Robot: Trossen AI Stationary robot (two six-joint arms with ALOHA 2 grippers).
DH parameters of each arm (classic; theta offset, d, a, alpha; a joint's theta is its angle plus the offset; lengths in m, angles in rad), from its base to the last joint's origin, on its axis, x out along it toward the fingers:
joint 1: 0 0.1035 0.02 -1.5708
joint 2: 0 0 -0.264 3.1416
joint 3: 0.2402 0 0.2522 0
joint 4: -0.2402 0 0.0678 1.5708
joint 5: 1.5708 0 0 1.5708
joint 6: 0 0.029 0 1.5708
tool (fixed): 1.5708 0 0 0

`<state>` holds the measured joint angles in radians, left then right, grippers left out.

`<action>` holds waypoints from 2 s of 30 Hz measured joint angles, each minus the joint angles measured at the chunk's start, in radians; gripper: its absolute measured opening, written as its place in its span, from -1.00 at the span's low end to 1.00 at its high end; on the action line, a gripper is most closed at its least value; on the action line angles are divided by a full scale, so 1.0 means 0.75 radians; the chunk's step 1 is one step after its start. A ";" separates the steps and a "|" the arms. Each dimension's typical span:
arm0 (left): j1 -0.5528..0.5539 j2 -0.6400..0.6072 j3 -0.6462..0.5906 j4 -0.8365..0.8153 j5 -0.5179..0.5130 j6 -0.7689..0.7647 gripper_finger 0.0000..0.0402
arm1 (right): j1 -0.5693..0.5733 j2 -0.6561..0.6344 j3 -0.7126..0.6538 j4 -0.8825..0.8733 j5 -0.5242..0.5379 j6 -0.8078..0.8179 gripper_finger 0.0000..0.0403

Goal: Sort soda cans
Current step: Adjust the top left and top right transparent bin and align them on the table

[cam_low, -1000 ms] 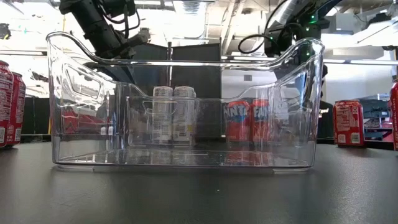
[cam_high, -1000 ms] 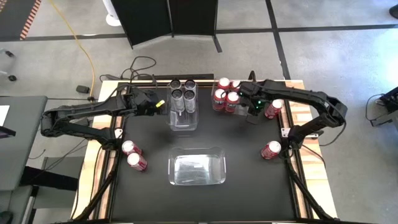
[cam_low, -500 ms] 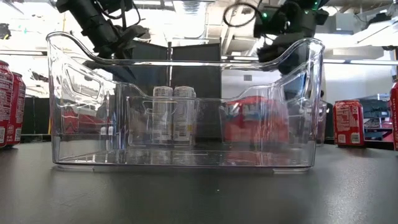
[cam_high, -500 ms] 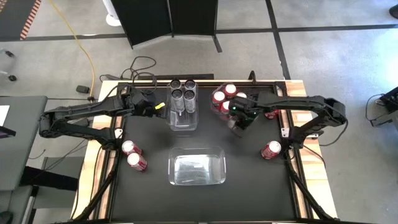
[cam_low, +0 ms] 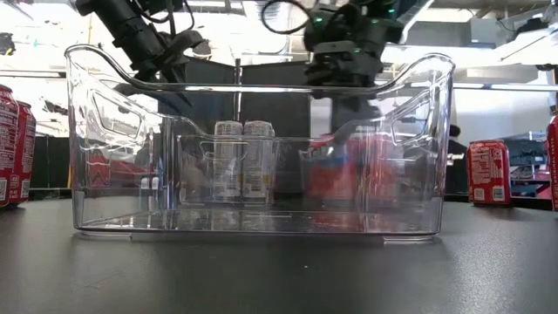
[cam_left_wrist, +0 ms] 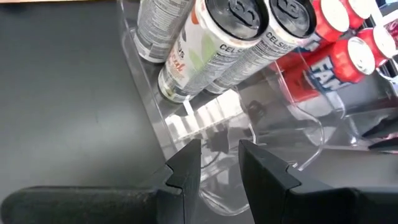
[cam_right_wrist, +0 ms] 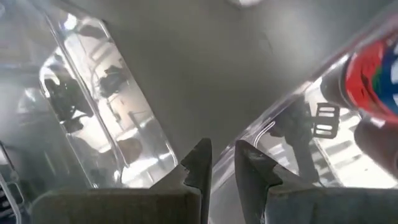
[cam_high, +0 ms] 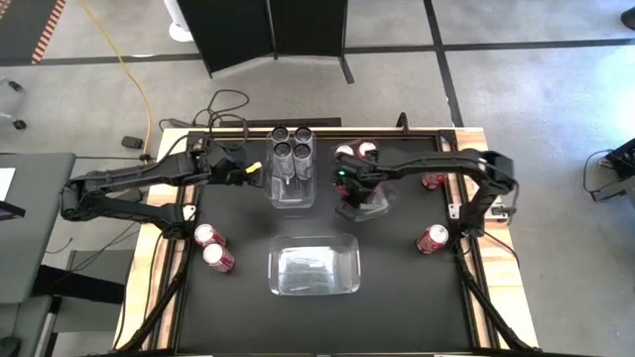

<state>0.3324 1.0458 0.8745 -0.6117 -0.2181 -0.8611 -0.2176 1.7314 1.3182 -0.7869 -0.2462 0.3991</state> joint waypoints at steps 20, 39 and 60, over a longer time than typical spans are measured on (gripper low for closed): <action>-0.068 0.000 0.000 0.000 0.004 -0.030 -0.48 | -0.073 0.133 0.357 -0.126 0.019 -0.155 -0.48; -0.124 -0.229 0.000 -0.015 0.003 0.192 -0.66 | -0.092 -0.114 0.462 -0.280 0.068 0.133 -0.29; -0.336 -0.260 0.000 -0.117 0.004 0.319 -1.00 | 0.093 -0.709 -0.267 -0.220 0.473 0.834 -0.95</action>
<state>0.0806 0.8505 0.8745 -0.6997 -0.2153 -0.6220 -0.1478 1.1994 1.1180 -0.9517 0.1084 1.0243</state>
